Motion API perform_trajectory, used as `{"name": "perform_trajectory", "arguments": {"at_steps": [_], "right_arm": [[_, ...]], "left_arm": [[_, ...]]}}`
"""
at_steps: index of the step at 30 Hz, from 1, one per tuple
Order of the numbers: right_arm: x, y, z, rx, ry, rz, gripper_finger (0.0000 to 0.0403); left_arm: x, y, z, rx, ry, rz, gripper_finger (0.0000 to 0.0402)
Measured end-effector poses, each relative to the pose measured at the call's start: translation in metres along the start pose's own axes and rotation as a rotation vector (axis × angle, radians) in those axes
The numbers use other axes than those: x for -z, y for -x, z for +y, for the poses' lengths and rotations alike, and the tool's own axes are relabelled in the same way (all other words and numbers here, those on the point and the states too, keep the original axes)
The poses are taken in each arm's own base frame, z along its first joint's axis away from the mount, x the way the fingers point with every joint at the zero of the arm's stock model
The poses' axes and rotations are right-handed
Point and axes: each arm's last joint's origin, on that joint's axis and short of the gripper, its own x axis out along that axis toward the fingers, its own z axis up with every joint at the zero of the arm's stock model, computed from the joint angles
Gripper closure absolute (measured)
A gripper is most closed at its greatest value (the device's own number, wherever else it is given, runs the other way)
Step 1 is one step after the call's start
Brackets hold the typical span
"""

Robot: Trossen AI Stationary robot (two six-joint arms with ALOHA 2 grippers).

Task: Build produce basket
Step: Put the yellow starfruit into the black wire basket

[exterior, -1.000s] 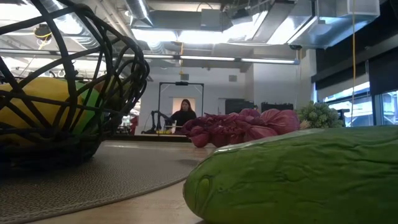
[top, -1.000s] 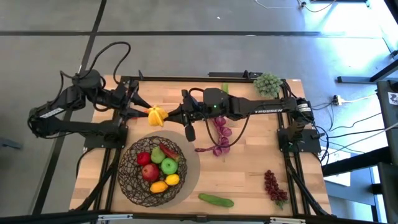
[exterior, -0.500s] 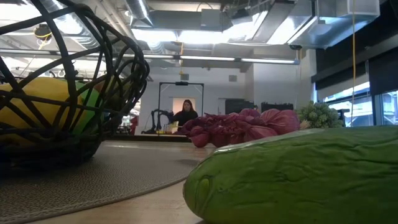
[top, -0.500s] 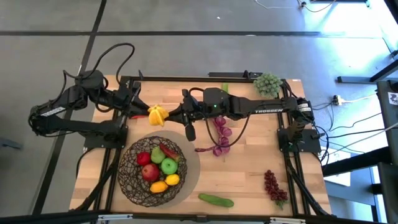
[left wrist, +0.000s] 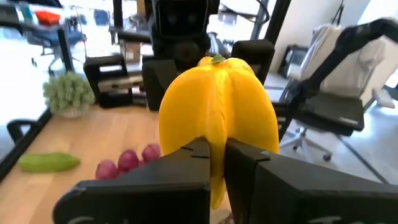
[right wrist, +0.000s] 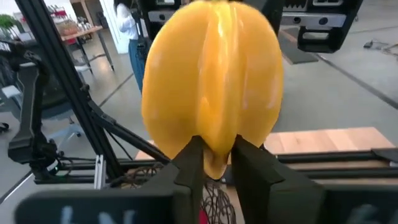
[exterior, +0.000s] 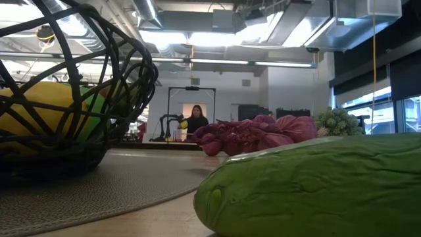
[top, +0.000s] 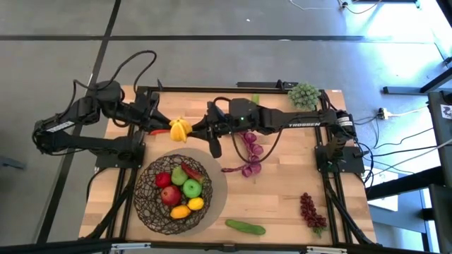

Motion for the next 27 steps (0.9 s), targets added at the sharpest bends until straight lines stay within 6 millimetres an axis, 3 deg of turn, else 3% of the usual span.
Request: {"name": "perform_trajectory", "arguments": {"at_steps": [8,14,18,21,27], "right_arm": [[-0.01,0.009,0.003,-0.009,0.006,-0.022,0.0282],[-0.031,0.028,0.013,-0.098,0.027,-0.064,0.0283],[-0.037,0.035,0.025,-0.165,0.145,-0.078,0.0288],[-0.036,0.039,0.032,-0.201,0.176,-0.044,0.0289],[-0.019,0.047,0.033,-0.171,0.105,0.182,0.0289]], "left_arm": [[0.02,0.004,0.0,0.006,0.072,0.188,0.0399],[0.039,0.018,-0.008,0.125,0.199,0.374,0.04],[0.049,0.024,-0.015,0.239,0.285,0.485,0.04],[0.052,0.026,-0.019,0.305,0.342,0.545,0.04],[0.059,0.025,-0.028,0.359,0.419,0.671,0.04]]}}
